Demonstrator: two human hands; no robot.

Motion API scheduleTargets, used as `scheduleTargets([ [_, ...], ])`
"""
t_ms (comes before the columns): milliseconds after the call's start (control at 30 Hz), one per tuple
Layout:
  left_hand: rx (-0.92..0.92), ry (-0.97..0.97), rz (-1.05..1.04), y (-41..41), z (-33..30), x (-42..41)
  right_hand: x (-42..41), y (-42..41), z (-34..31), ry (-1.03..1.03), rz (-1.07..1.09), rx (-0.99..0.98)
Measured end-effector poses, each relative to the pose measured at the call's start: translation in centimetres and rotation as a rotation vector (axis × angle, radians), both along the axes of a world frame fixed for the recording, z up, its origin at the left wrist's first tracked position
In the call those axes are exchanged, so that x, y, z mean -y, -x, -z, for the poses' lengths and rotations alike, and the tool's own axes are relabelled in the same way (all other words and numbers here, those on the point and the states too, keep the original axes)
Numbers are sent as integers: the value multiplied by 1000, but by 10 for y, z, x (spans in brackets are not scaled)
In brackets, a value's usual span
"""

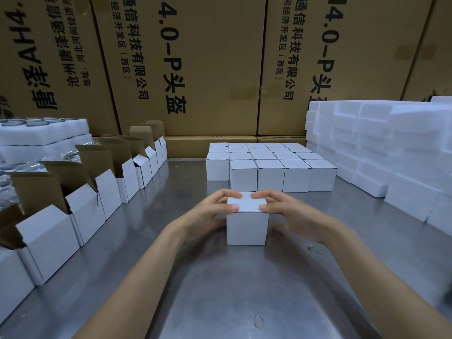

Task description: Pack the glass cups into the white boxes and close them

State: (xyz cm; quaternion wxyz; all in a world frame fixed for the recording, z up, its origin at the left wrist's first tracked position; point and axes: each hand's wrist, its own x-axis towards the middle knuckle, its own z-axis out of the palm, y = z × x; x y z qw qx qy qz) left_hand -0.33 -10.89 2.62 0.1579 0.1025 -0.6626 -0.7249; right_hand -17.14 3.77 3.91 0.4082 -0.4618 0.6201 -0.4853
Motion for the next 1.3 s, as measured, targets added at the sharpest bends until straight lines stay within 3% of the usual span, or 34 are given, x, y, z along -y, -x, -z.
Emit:
scheduleTargets([
  [233,16,56,40,-2,7,2,3,0,7,18,9,41],
  [400,36,316,-132,3,12,-2,4,-3,16,80,68,121],
  [467,11,335,-227,3,15,3,4,3,20,131,195,255],
  [567,-33,320,-382,1,22,19,0,28,28,271,571,363],
  [667,-47,349,-542,4,28,36,-3,59,37,359,842,232],
  [767,-16,370,-648,17,32,54,1,87,43,378,932,150],
  [1033,49,442,-756,56,34,100,27,162,47,341,1034,198],
  [1300,72,490,-798,69,35,125,36,184,43,215,969,-88],
])
